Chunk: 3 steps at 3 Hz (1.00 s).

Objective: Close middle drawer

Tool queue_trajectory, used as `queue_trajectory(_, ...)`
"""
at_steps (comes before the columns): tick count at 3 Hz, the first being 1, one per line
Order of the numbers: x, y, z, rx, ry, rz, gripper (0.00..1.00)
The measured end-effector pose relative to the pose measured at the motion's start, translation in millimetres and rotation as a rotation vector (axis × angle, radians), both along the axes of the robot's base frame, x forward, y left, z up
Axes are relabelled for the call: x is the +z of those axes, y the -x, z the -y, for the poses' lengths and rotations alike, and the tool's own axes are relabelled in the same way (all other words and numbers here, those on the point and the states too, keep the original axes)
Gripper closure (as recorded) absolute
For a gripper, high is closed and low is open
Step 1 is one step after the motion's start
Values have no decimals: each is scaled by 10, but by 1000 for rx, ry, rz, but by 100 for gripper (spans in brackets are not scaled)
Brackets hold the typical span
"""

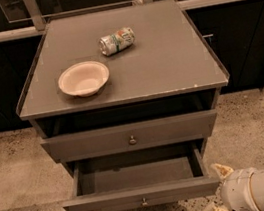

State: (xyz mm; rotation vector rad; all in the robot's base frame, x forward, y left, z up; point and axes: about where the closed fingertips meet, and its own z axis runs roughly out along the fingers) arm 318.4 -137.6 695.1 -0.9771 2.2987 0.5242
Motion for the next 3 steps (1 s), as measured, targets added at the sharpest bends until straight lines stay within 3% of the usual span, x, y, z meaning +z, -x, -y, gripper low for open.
queue_trajectory(2,0,0,0,0,0,0,43)
queue_trajectory(3,-128,-71,85,-31,-22,-6,66)
